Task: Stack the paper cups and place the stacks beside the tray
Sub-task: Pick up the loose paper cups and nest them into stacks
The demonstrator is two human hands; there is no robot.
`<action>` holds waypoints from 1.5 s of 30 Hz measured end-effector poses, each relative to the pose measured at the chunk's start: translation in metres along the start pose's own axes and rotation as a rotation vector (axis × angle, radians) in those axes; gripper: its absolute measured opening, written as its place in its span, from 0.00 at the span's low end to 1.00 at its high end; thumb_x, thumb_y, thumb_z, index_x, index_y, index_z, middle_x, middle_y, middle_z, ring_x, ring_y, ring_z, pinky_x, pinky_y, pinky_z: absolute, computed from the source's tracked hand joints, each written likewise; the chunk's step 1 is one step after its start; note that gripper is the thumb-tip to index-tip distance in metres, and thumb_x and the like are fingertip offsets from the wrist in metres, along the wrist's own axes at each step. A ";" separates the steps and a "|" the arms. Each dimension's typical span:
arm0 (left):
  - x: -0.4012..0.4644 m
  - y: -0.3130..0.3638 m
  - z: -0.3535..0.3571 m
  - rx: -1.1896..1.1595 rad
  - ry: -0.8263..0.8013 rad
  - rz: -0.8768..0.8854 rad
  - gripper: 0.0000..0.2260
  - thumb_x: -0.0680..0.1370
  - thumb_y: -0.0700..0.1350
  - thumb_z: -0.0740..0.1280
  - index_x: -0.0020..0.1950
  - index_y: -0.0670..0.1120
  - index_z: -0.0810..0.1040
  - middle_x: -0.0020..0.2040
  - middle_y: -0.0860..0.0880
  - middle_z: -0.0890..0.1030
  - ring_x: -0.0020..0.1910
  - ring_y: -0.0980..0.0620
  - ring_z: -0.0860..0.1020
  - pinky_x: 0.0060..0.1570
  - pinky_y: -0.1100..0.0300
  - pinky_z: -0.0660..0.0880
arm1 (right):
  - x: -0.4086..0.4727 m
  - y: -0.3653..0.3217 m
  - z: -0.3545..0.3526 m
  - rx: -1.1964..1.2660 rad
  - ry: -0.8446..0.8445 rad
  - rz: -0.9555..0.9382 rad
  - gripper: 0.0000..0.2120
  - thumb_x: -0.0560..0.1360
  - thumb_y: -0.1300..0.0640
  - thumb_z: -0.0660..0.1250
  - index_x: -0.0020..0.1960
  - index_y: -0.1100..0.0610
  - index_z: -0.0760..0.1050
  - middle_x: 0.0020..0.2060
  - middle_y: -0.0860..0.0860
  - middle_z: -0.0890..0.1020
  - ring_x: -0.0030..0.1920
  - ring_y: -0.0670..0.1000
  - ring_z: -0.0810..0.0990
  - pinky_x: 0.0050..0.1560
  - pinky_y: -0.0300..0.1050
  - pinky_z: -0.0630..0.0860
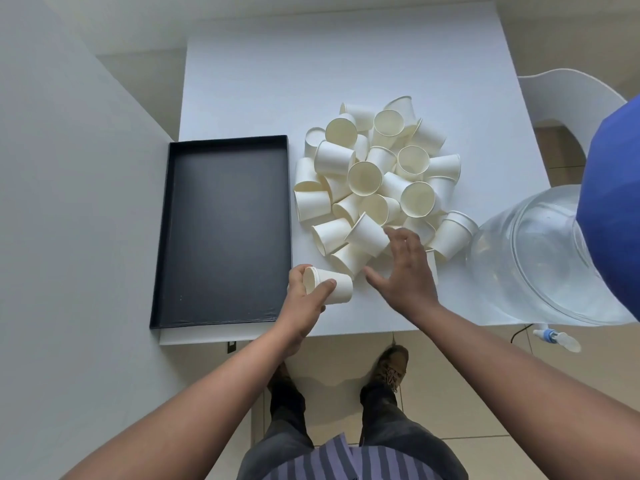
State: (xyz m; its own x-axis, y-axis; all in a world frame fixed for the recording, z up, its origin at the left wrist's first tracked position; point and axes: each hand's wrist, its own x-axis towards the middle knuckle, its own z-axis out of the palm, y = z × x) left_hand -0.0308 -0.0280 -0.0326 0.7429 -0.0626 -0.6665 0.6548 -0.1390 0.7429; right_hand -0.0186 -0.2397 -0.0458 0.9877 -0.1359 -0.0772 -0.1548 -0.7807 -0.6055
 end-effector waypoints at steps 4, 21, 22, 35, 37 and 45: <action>0.003 0.004 -0.004 -0.055 0.023 -0.014 0.18 0.84 0.52 0.67 0.71 0.55 0.66 0.75 0.47 0.68 0.66 0.48 0.76 0.59 0.56 0.78 | 0.020 0.005 0.006 -0.119 -0.082 0.068 0.38 0.74 0.50 0.75 0.79 0.55 0.62 0.74 0.54 0.69 0.68 0.61 0.67 0.64 0.55 0.72; 0.021 0.026 -0.021 -0.251 0.096 0.083 0.25 0.85 0.49 0.66 0.82 0.53 0.64 0.74 0.51 0.71 0.62 0.55 0.78 0.53 0.63 0.79 | -0.016 0.008 0.005 0.123 -0.196 -0.110 0.27 0.75 0.59 0.74 0.72 0.55 0.72 0.67 0.50 0.76 0.64 0.52 0.75 0.59 0.51 0.78; 0.021 0.025 -0.019 -0.234 0.075 0.080 0.25 0.85 0.49 0.66 0.82 0.53 0.64 0.74 0.52 0.72 0.61 0.56 0.78 0.53 0.64 0.78 | -0.017 0.006 0.006 0.129 -0.195 -0.122 0.27 0.74 0.59 0.74 0.72 0.55 0.72 0.67 0.50 0.75 0.64 0.51 0.74 0.58 0.50 0.78; 0.013 0.004 -0.010 -0.097 -0.055 0.012 0.19 0.84 0.50 0.65 0.73 0.59 0.64 0.72 0.50 0.70 0.62 0.54 0.76 0.55 0.58 0.75 | -0.018 0.000 0.017 0.046 -0.376 -0.107 0.41 0.75 0.54 0.75 0.82 0.50 0.58 0.80 0.49 0.60 0.73 0.53 0.71 0.69 0.50 0.72; 0.015 0.000 -0.014 -0.080 0.001 0.007 0.18 0.85 0.48 0.63 0.72 0.59 0.63 0.74 0.48 0.67 0.64 0.51 0.74 0.56 0.58 0.74 | -0.011 0.003 0.018 -0.092 -0.442 -0.054 0.45 0.77 0.54 0.73 0.83 0.46 0.48 0.83 0.48 0.50 0.78 0.54 0.63 0.72 0.51 0.69; 0.020 -0.006 -0.020 -0.079 0.071 -0.074 0.16 0.85 0.46 0.62 0.70 0.56 0.63 0.73 0.45 0.65 0.62 0.49 0.73 0.52 0.57 0.73 | 0.016 -0.006 0.029 -0.573 -0.537 -0.174 0.44 0.79 0.60 0.66 0.82 0.41 0.43 0.82 0.53 0.48 0.72 0.61 0.66 0.66 0.54 0.72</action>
State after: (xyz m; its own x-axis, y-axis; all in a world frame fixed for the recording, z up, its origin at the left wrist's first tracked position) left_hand -0.0171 -0.0088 -0.0498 0.6983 0.0150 -0.7156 0.7150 -0.0625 0.6964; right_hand -0.0012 -0.2195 -0.0666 0.8521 0.2143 -0.4775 0.1590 -0.9752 -0.1540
